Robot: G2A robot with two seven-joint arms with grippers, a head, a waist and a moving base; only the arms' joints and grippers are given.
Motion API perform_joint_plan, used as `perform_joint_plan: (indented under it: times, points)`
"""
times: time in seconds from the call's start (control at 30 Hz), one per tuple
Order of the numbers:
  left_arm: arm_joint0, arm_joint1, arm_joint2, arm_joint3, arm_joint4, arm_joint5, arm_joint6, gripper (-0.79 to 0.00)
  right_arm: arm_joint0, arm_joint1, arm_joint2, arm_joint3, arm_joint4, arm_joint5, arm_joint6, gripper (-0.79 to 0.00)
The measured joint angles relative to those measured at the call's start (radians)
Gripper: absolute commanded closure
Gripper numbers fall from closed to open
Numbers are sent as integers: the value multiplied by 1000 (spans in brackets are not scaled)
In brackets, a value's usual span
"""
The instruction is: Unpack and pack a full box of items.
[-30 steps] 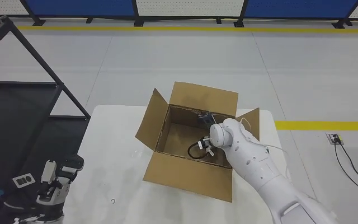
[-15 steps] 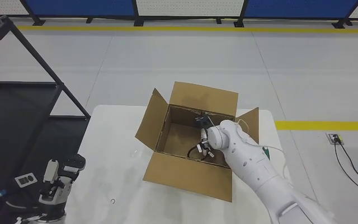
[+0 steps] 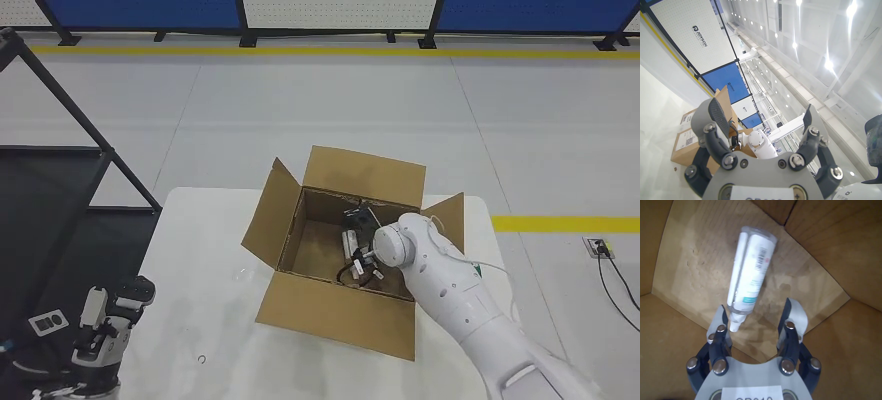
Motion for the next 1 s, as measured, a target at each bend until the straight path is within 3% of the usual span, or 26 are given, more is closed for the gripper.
perform_joint_plan:
  times: [0.23, 0.4, 0.8, 1.0]
  points:
    - [11, -1, -6, 1, -4, -8, 4, -785, -7, -16, 0, 4, 15, 54, -32, -631]
    - [18, -1, -10, -2, -5, -11, 7, -785, -10, -31, -6, 7, 23, 71, -69, -603]
    - [27, -1, -16, -8, -6, -14, 4, -785, 3, -63, -50, 26, -47, 135, -87, -653]
    - [22, -1, -12, -4, -4, -12, 1, -785, -2, -64, -49, 11, -69, 63, -87, -628]
